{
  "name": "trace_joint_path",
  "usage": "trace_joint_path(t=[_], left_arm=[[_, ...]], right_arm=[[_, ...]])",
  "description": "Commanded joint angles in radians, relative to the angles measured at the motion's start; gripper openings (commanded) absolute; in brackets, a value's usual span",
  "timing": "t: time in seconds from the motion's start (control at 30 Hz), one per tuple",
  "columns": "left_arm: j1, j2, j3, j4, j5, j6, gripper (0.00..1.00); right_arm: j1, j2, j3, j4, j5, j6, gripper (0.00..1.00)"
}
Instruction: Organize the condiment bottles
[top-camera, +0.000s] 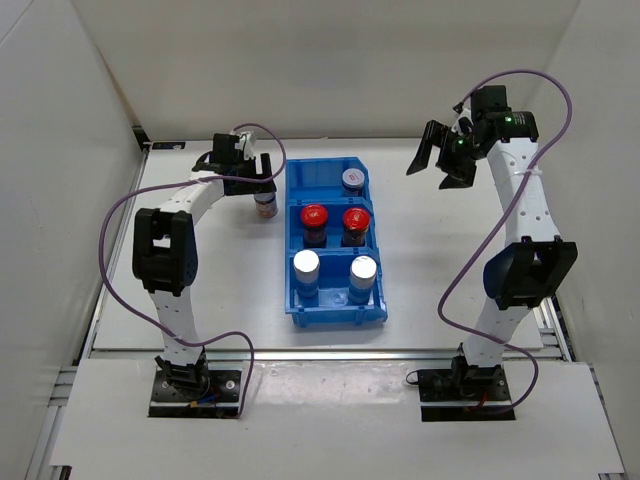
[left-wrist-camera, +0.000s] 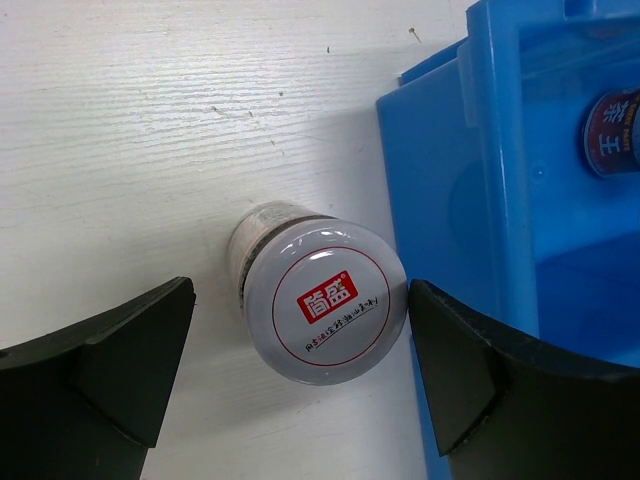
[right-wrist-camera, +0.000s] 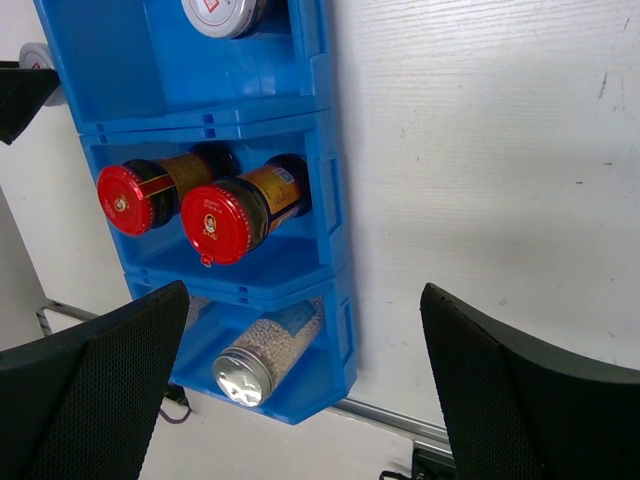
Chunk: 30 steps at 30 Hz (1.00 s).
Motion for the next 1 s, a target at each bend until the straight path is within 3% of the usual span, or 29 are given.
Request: trace_joint_path(t=[0.0,0.47,0.77,0.87,0.97], left_arm=[[-0.001,-0.050,0.034,-0.020,0.001,0.027,0.99],[-0.039,0.019,0.103,-0.030,0.020,0.038,0.99],[-0.039,0.019,0.044,-0.040,0.021,0.028,0.99],[-0.039,0.019,0.043,-0.040,0.007,0.028,0.94],[-0.039,0.019,0.056,-0.049,-0.005,0.028,0.67]], right_arm=[[-0.009,-0.031,0.000,0.003,-0.031,-0.018,1.00],[-0.018,-0.022,0.009,0.003,-0.050,-0.018,1.00],[-0.027,-0.022,0.000,0.003,-0.050,-0.018,1.00],[-0.027,-0.013,0.000,0.003,-0.050,-0.018,1.00],[-0.027,-0.013,0.000,0.003,-0.050,-0.018,1.00]])
